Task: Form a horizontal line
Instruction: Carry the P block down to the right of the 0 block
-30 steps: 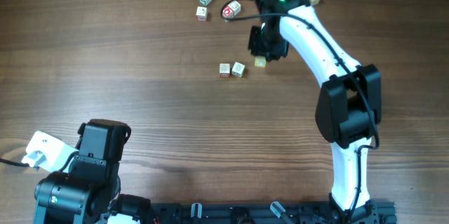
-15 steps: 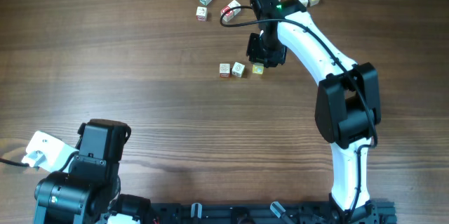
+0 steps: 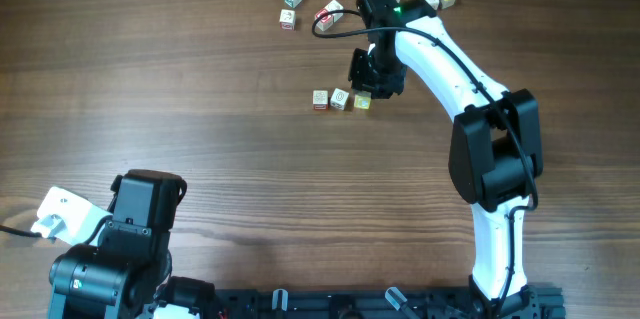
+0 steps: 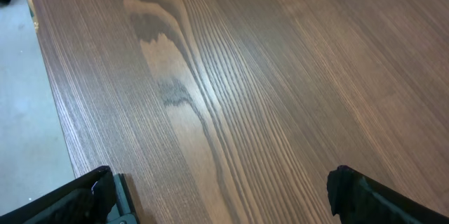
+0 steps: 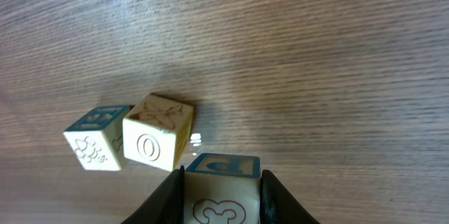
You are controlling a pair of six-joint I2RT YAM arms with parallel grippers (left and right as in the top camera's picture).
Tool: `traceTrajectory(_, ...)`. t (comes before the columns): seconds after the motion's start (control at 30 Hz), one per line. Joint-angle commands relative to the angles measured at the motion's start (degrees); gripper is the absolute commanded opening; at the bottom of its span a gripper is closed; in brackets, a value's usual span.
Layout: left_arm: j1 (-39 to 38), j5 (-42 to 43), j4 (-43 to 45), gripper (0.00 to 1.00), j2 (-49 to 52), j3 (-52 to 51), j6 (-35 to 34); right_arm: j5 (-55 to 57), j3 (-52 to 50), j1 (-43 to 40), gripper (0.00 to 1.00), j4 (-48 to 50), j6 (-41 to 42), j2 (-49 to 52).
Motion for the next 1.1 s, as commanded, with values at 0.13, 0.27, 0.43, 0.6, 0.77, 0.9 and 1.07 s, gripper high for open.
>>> traceTrajectory(0.13,0.5,-0.3,0.0,1.00,-0.2,-0.1,-1.2,-4.0,-0.5,0.2,0.23,-0.2,1.1,-0.5)
traceTrajectory(0.27,0.5,-0.3,0.0,1.00,-0.2,-0.1,-1.2,-3.9,-0.5,0.2,0.23,0.0,1.1,-0.5)
traceTrajectory(0.43,0.5,-0.3,0.0,1.00,-0.2,-0.1,-1.2,-3.1,-0.6,0.2,0.23,0.9,1.1,-0.5)
traceTrajectory(0.6,0.5,-0.3,0.0,1.00,-0.2,-0.1,-1.2,-1.7,-0.6,0.2,0.23,0.8,1.1,-0.5)
traceTrajectory(0.77,0.5,-0.3,0.0,1.00,-0.2,-0.1,-1.2,-1.3,-0.6,0.2,0.23,0.9,1.1,-0.5)
traceTrajectory(0.9,0.5,-0.3,0.0,1.00,-0.2,-0.1,-1.2,0.2,-0.6,0.2,0.23,0.5,2.4,-0.5)
traceTrajectory(1.07,0.5,-0.3,0.0,1.00,-0.2,-0.1,-1.2,1.7,-0.6,0.2,0.23,0.3,4.0,-0.5)
